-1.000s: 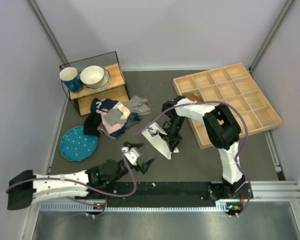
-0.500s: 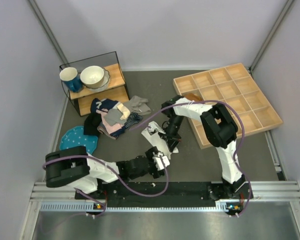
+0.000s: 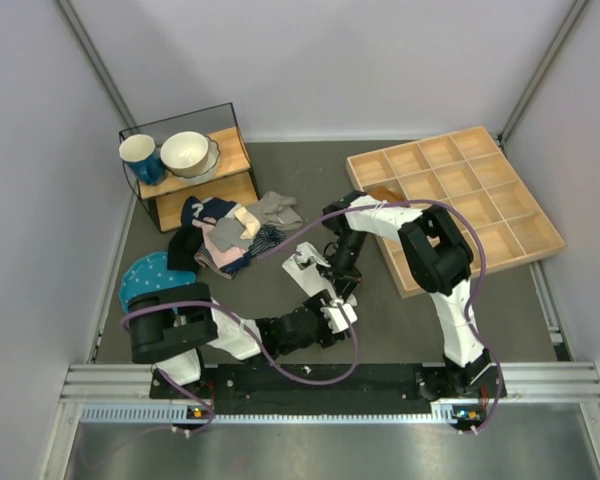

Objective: Roll the underwear
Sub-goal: Roll the underwear to the center of the board.

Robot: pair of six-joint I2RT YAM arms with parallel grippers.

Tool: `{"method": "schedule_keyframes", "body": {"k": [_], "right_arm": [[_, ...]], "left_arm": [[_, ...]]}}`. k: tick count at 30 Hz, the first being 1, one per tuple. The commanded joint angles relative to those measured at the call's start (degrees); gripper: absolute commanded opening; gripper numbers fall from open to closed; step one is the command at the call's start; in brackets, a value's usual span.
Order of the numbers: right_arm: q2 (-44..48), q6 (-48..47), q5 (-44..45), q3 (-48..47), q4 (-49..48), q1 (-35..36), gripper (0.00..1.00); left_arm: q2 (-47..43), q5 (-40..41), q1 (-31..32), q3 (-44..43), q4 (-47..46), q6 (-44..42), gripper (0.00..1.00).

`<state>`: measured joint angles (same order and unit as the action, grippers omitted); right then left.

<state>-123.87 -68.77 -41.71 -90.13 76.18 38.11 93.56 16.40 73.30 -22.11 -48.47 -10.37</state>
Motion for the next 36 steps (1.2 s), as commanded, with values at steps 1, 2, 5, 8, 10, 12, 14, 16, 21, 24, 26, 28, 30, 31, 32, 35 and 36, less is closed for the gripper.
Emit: {"method": "schedule_keyframes", "body": {"k": [1, 2, 5, 8, 10, 12, 14, 16, 21, 24, 26, 28, 30, 31, 32, 35, 36], "right_arm": [[-0.2, -0.1, -1.8, -1.5, 1.8, -0.5, 0.0], [-0.1, -0.1, -1.9, -1.5, 1.6, -0.7, 0.0], [-0.1, -0.1, -2.0, -1.3, 1.6, -0.7, 0.0], [0.0, 0.0, -2.0, -1.3, 1.7, -0.8, 0.0], [0.0, 0.0, -2.1, -1.3, 1.7, -0.8, 0.0], [0.3, 0.0, -2.2, -1.3, 1.6, -0.8, 0.0], [0.5, -0.1, -2.4, -1.3, 1.5, -0.9, 0.0], [0.6, -0.1, -2.4, -1.3, 1.6, -1.0, 0.0], [1.0, -0.3, -2.9, -1.0, 1.5, -0.9, 0.0], [1.0, -0.3, -3.0, -1.0, 1.6, -0.9, 0.0], [1.2, 0.0, -3.5, -1.2, 1.3, -1.3, 0.03], [1.6, 0.7, -4.4, -1.5, 0.9, -1.6, 0.11], [2.1, 1.1, -5.1, -2.2, 0.4, -2.5, 0.19], [2.7, 1.7, -5.3, -2.4, 0.1, -2.9, 0.22], [2.9, 1.9, -5.6, -3.1, -0.2, -3.6, 0.25], [4.2, 2.3, -6.0, -4.3, -0.3, -4.6, 0.29], [4.5, 2.3, -6.0, -4.5, -0.3, -5.3, 0.29]], "left_arm": [[1.2, 1.8, 0.3, -2.8, -1.3, 2.3, 0.71], [1.6, 1.9, 0.3, -3.0, -1.0, 2.6, 0.68], [2.0, 1.9, 0.1, -3.1, -0.5, 4.3, 0.56], [1.6, 0.8, -0.4, -3.5, 1.4, 6.4, 0.33], [1.5, 0.4, -0.7, -3.5, 2.8, 8.0, 0.29], [1.2, -0.4, -1.1, -3.3, 3.5, 8.9, 0.26], [0.8, -2.0, -2.0, -3.1, 4.2, 10.1, 0.19], [0.3, -3.7, -3.1, -3.1, 5.4, 12.6, 0.13], [-1.2, -10.5, -7.7, -2.7, 6.5, 17.0, 0.02], [-1.2, -13.6, -9.7, -2.9, 7.9, 19.5, 0.0], [-1.2, -15.4, -11.1, -2.9, 8.1, 21.3, 0.0], [-0.9, -19.2, -12.0, -2.4, 8.0, 23.3, 0.0], [-0.5, -21.7, -13.8, -1.5, 6.1, 24.8, 0.0], [0.2, -24.6, -14.5, -1.2, 5.5, 26.9, 0.0], [0.7, -26.0, -16.0, -0.7, 4.6, 27.9, 0.0], [2.2, -31.0, -18.4, 0.9, 0.7, 31.4, 0.0], [2.6, -32.0, -19.1, 1.4, -0.1, 32.2, 0.0]]}}
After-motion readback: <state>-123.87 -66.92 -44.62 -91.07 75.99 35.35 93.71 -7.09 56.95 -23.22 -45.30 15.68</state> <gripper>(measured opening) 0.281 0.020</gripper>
